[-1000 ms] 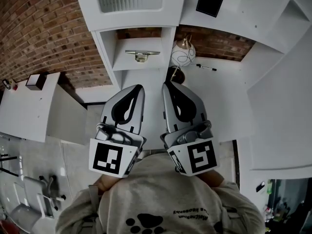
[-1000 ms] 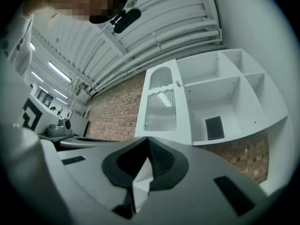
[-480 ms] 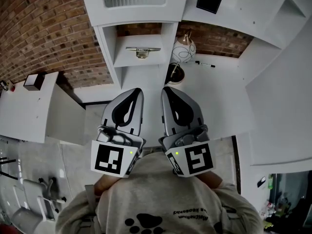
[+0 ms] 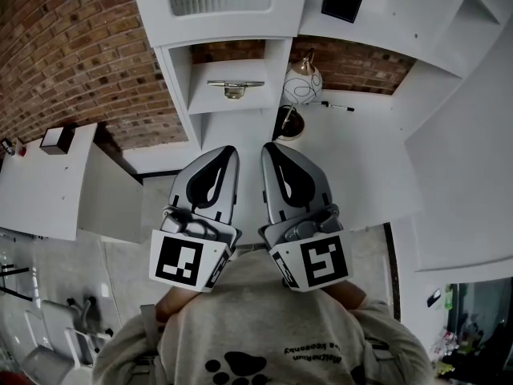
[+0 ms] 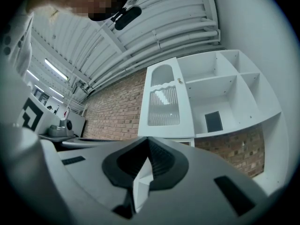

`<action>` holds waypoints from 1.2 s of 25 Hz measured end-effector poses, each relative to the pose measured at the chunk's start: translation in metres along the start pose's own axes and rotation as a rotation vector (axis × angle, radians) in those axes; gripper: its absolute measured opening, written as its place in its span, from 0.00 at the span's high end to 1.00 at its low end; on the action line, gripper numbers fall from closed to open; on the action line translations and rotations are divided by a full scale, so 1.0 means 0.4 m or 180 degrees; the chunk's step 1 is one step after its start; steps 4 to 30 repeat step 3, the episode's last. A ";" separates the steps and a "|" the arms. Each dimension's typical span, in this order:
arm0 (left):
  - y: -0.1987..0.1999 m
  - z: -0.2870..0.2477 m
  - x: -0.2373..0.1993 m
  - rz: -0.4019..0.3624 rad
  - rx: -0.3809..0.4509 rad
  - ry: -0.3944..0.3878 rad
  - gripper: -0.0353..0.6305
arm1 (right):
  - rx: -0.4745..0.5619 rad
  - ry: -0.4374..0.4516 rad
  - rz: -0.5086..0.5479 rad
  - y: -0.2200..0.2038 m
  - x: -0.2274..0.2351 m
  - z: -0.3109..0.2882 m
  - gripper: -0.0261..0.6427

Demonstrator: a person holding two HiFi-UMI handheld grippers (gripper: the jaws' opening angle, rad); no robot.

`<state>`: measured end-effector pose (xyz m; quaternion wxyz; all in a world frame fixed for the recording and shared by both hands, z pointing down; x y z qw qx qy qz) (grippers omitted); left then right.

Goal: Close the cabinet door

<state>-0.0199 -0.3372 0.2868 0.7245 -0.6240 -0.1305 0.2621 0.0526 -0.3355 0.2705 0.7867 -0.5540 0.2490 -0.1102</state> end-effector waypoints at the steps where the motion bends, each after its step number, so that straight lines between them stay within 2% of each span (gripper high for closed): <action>1: 0.000 -0.001 0.000 -0.0003 0.0004 -0.0007 0.94 | 0.0001 -0.0013 -0.0003 0.000 0.002 0.001 0.93; 30: 0.001 -0.004 0.001 -0.0012 0.0008 -0.0016 0.94 | 0.0006 -0.0041 -0.0011 -0.001 0.006 0.002 0.93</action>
Point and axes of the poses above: the fingertips, and each gripper's own axes: z backward along the fingers, x to its right, y out of its top, the point moved 2 cm from there along z, backward along the fingers, and after that the axes turned 10 degrees about z, right-handed, at the moved point
